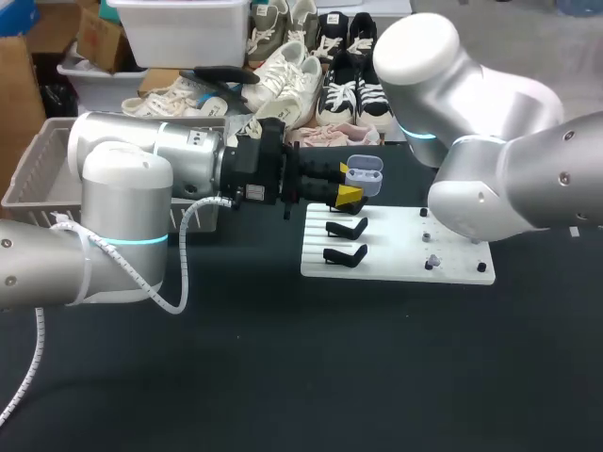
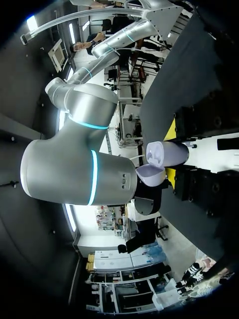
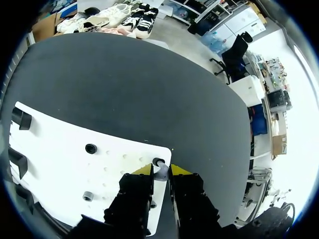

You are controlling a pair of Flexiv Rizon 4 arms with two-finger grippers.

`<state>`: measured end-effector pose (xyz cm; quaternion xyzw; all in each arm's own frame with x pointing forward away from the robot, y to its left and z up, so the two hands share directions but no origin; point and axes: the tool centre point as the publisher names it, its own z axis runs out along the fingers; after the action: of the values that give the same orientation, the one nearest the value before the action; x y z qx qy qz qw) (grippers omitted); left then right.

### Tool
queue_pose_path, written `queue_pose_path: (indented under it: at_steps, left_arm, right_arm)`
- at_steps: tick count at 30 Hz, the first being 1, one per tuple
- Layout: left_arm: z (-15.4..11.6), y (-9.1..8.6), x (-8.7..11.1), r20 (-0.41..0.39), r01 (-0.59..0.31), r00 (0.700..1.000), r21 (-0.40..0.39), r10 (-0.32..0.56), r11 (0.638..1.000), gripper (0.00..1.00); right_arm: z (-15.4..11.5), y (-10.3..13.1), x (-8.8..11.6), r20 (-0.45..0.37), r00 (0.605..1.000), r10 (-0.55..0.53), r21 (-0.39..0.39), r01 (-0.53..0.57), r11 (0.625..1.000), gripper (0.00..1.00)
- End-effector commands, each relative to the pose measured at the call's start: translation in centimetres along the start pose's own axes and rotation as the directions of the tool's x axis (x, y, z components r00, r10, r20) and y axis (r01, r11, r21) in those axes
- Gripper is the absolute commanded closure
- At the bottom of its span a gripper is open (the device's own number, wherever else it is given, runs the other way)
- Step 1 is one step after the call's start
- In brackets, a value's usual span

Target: Pick up each earbud case from the left stands, insert the matching earbuds, close the lid, and place the case in the box.

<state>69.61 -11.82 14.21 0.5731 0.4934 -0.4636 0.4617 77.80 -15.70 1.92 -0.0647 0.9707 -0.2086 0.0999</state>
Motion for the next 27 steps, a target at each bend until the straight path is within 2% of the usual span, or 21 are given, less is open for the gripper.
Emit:
queue_pose_path:
  at_steps: [1,9,15,20,27]
  left_arm:
    - [0.0,0.0,0.0,0.002,-0.001,1.000,0.000,0.001,1.000,1.00]
    - [0.0,0.0,0.0,0.002,-0.001,1.000,0.000,0.001,1.000,1.00]
    - [0.0,0.0,0.0,0.002,-0.001,1.000,0.000,0.001,1.000,1.00]
    - [0.0,0.0,0.0,0.002,-0.001,1.000,0.000,0.001,1.000,1.00]
    - [0.0,0.0,0.0,0.002,-0.001,1.000,0.000,0.001,1.000,1.00]
  right_arm:
    - [-0.5,-0.2,0.6,0.007,1.000,0.011,0.001,-0.011,1.000,1.00]
    - [-2.6,-1.0,1.4,0.046,0.998,0.040,-0.012,-0.040,0.999,1.00]
    - [-5.8,-1.6,2.8,0.076,0.996,0.047,-0.024,-0.045,0.999,1.00]
    - [-11.2,-1.2,3.8,0.127,0.991,0.037,-0.062,-0.029,0.998,1.00]
    - [-17.5,-0.6,4.7,0.210,0.978,0.001,-0.059,0.012,0.998,1.00]
